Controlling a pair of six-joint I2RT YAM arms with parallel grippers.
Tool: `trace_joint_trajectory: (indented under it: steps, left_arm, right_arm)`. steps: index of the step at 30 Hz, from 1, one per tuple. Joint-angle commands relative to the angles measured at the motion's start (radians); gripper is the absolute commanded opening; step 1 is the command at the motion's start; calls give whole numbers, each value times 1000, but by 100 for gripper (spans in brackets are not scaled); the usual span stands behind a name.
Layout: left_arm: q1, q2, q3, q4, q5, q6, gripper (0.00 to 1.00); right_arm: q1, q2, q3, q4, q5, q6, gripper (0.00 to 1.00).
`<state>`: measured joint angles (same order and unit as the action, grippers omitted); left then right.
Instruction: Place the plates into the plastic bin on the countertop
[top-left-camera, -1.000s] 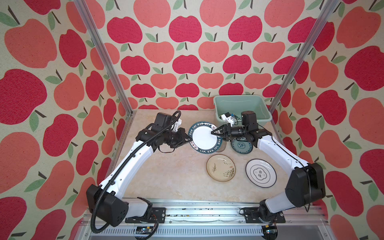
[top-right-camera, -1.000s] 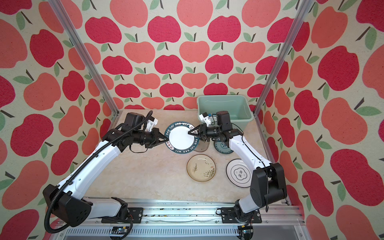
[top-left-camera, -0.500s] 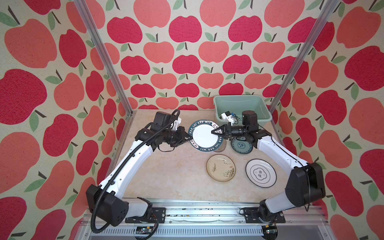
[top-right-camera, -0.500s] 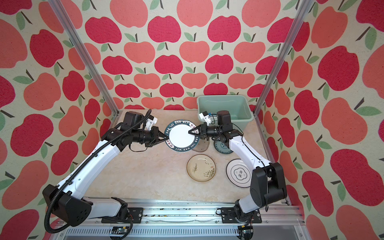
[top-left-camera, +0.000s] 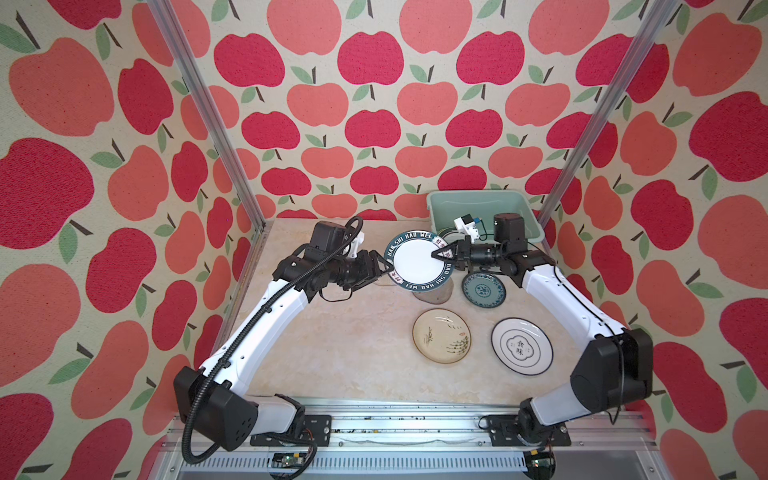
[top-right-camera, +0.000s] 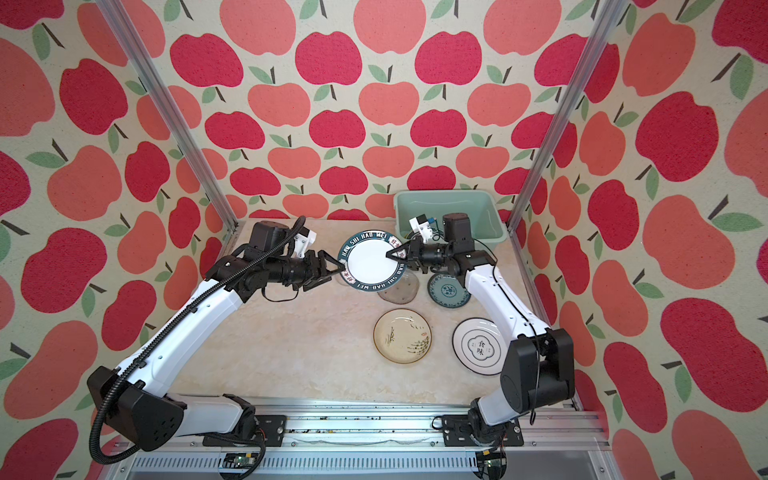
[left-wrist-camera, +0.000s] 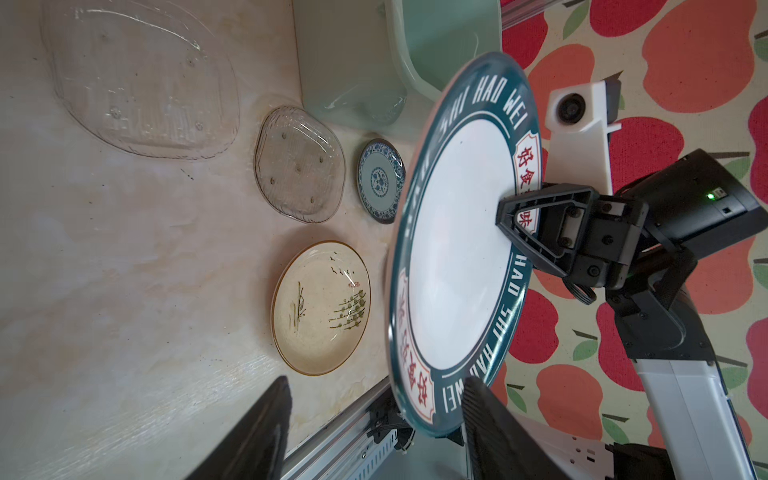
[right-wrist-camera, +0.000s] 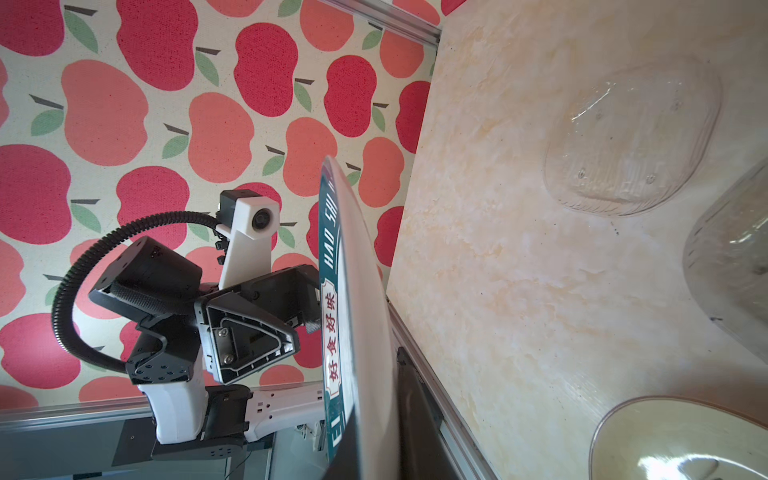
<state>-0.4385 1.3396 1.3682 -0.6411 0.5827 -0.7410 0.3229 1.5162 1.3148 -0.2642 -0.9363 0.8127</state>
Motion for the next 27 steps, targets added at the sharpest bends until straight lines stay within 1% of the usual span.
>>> trace_joint_trajectory:
  steps: [1,3,5,9,13,18,27]
  left_arm:
    - [10,-67,15,62,-89,14,79]
    - [15,-96,-4,94,-124,17,84]
    - [23,-119,-26,132,-143,23,86]
    - [37,-131,-41,171,-169,40,89]
    - [45,-109,-38,199,-183,64,91]
    - [62,-31,-20,236,-167,63,92]
    - [66,199,111,263,-123,79,92]
  right_arm:
    - [-38,-10,128,-195,79,-147,0]
    - [-64,7,193,-284,135,-209,0]
    - [-93,24,243,-322,185,-244,0]
    - [-161,66,317,-322,262,-248,0]
    - [-216,129,395,-327,358,-255,0]
    - [-256,259,562,-399,484,-314,0]
    - [-310,539,867,-465,548,-374,0]
